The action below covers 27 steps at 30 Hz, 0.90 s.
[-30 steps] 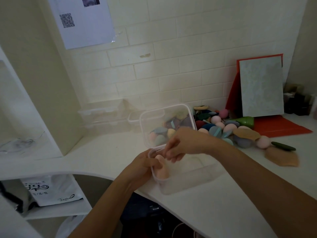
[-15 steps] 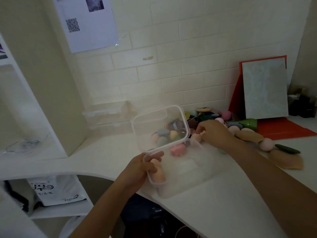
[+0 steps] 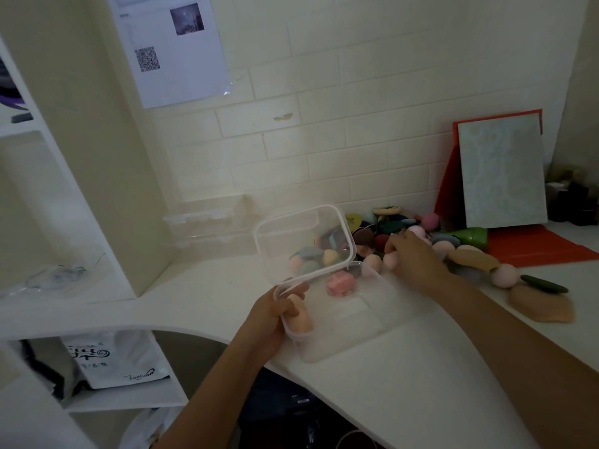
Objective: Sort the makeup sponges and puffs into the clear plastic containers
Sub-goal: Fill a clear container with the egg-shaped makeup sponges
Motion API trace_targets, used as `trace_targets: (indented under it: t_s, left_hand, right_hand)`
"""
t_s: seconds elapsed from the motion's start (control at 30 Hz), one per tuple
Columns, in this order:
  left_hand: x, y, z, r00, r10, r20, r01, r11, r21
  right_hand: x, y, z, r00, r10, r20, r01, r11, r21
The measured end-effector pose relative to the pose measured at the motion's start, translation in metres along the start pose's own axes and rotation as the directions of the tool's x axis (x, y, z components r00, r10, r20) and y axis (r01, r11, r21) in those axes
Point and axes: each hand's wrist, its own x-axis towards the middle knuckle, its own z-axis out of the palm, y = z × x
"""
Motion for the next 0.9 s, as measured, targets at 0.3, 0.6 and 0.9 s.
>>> trace_targets:
  t_s: [0.3, 0.6, 0.9]
  left_hand:
    - [0.003, -0.004, 0.002, 1.0, 0.012, 0.013, -0.012, 1.0, -0.005]
    - [0.01, -0.005, -0.005, 0.999, 0.024, 0.048, -0.026, 0.999, 0.04]
    - [0.018, -0.013, -0.008, 0.994, 0.098, 0.038, -0.101, 0.992, 0.08]
  right_hand:
    - [-0.009, -0.05, -0.049, 0.977, -0.172, -0.129, 0.208, 0.91, 0.36]
    - [-0.047, -0.101, -0.053, 0.692, -0.546, 0.473, 0.398, 0.835, 0.381]
    - [-0.051, -0.108, -0.041, 0.616, -0.582, 0.531, 0.517, 0.807, 0.284]
